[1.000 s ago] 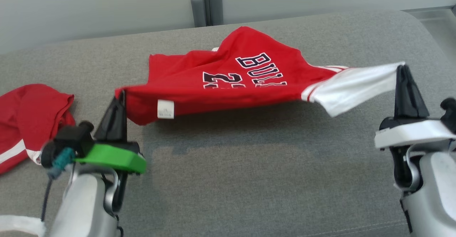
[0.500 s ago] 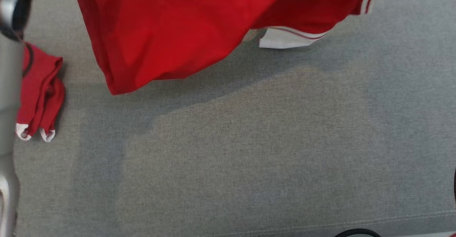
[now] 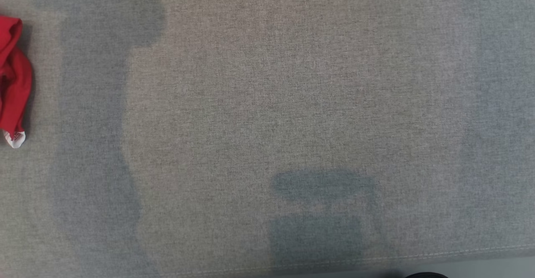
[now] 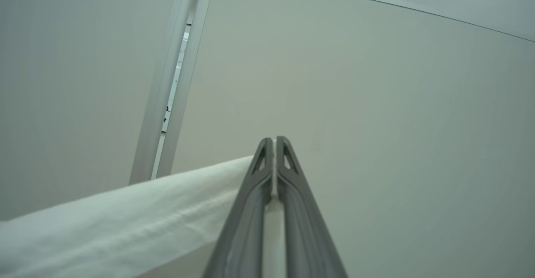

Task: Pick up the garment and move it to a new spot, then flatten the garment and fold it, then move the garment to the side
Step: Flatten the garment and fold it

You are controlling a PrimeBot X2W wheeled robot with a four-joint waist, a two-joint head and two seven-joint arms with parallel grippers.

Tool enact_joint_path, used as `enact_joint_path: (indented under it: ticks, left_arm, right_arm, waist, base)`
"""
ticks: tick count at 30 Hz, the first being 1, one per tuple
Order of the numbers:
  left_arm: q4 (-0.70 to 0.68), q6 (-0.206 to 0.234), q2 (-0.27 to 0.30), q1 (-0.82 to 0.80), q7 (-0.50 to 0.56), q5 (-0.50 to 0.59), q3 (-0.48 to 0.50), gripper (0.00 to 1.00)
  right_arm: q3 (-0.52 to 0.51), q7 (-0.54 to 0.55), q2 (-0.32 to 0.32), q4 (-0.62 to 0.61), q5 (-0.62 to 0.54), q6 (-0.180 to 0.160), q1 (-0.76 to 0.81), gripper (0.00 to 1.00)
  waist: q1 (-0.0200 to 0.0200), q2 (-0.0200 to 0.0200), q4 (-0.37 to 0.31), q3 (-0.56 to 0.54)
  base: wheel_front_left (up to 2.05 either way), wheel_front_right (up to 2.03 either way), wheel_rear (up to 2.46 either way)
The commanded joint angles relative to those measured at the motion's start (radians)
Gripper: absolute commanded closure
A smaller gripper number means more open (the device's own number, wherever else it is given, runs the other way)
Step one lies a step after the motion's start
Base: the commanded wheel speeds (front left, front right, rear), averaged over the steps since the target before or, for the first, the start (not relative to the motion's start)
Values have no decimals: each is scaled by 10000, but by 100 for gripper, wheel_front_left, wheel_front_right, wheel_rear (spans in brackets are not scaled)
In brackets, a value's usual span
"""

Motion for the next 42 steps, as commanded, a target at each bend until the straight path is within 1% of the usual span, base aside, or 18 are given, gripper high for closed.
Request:
enact_joint_path:
  ticks: [1,4,7,12,13,16,18,20,23,27,29,31,36,42]
  left_arm:
    - [-54,-19,10,183,-26,-51,78,100]
    - [2,-72,-36,946,-15,-243,304,100]
    - [155,-144,-178,1996,-18,-523,457,100]
    - [905,-236,-601,4554,-20,-1418,580,100]
    - [1038,-248,-736,5123,-20,-1730,491,100]
    - [1333,-236,-973,6743,-21,-2819,113,100]
    - [1558,-228,-1087,7727,-21,-3700,-165,100]
    - [1645,-229,-1112,8505,-20,-4383,-443,100]
    - [1708,-230,-995,9661,-11,-5129,-943,100]
    - [1750,-231,-965,10808,0,-6044,-1387,100]
    - [1799,-232,-959,11292,18,-6286,-1660,100]
    - [1901,-232,-923,11754,23,-6578,-1716,100]
    - [2218,-223,-961,12941,50,-6842,-2040,100]
    - [2217,-221,-1013,14005,49,-6901,-1892,100]
  right_arm:
    - [-73,-72,-50,15,-30,-18,-12,100]
    - [-89,-74,19,181,278,-18,543,100]
    - [138,-78,-75,-210,908,-19,1523,100]
    - [725,-82,-392,-786,2404,-18,4395,100]
    - [850,-82,-501,-901,2658,-18,5148,100]
    - [648,-83,-704,-1331,3373,-18,7202,100]
    - [512,-83,-661,-1475,3780,-18,8537,100]
    - [669,-84,-649,-1551,3968,-18,9722,100]
    - [841,-84,-648,-1719,3902,-19,11081,100]
    - [421,-84,-281,-1628,3906,-19,12466,100]
    - [269,-84,-212,-1579,3720,-19,13009,100]
    - [63,-85,-29,-1483,3711,-19,13532,100]
    - [-74,-85,218,-1370,3531,-21,14729,100]
    - [-314,-85,469,-1431,3406,-21,15904,100]
  waist:
    - [-3,0,-13,31]
    - [-3,0,-64,175]
    - [-3,0,-105,260]
    - [-3,0,-222,-63]
    - [-3,0,-243,-183]
    - [-3,0,-309,-704]
    - [-3,0,-360,-1096]
    - [-3,0,-427,-1481]
    - [-3,0,-545,-2025]
    - [-3,0,-638,-2824]
    - [-3,0,-656,-3240]
    - [-3,0,-683,-3642]
    - [-3,0,-766,-4613]
    - [-3,0,-776,-5376]
  base:
    - [0,0,0]
    - [0,0,0]
    - [0,0,0]
    - [0,0,0]
    - [0,0,0]
    - [0,0,0]
    - [0,0,0]
    - [0,0,0]
    - [0,0,0]
    - [0,0,0]
    - [0,0,0]
    - [0,0,0]
    - [0,0,0]
    - [0,0,0]
